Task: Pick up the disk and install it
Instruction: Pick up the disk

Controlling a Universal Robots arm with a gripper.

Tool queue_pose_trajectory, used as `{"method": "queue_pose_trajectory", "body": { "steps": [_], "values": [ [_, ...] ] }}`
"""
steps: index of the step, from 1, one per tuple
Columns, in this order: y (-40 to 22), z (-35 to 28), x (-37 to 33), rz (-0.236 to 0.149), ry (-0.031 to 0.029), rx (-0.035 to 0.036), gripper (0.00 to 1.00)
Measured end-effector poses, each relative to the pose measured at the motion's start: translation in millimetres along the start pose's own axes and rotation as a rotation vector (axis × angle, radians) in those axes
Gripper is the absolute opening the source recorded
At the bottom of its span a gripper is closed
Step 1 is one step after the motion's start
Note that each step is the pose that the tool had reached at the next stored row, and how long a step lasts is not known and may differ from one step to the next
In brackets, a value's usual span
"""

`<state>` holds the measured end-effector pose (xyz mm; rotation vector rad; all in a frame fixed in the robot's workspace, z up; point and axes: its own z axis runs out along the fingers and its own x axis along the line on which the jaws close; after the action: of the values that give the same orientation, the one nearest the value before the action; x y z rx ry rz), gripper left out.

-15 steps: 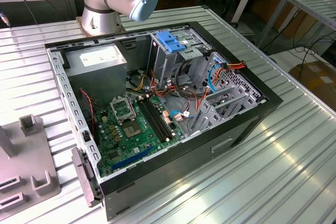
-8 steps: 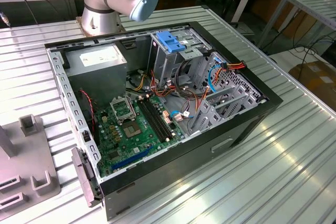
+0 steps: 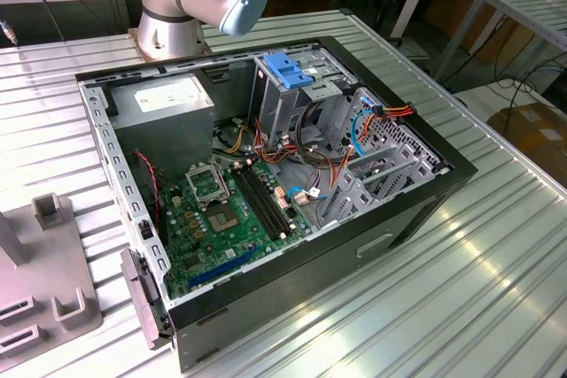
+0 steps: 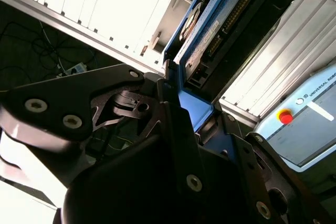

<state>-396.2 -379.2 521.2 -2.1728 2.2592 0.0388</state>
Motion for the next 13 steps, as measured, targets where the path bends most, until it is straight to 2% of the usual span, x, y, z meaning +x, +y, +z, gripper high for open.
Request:
{"method": "queue_pose_trajectory", "body": {
  "steps": [13],
  "values": [
    [-17.4,-0.3,-0.7,0.000,0.0000,-0.0001,0.37]
  ]
}}
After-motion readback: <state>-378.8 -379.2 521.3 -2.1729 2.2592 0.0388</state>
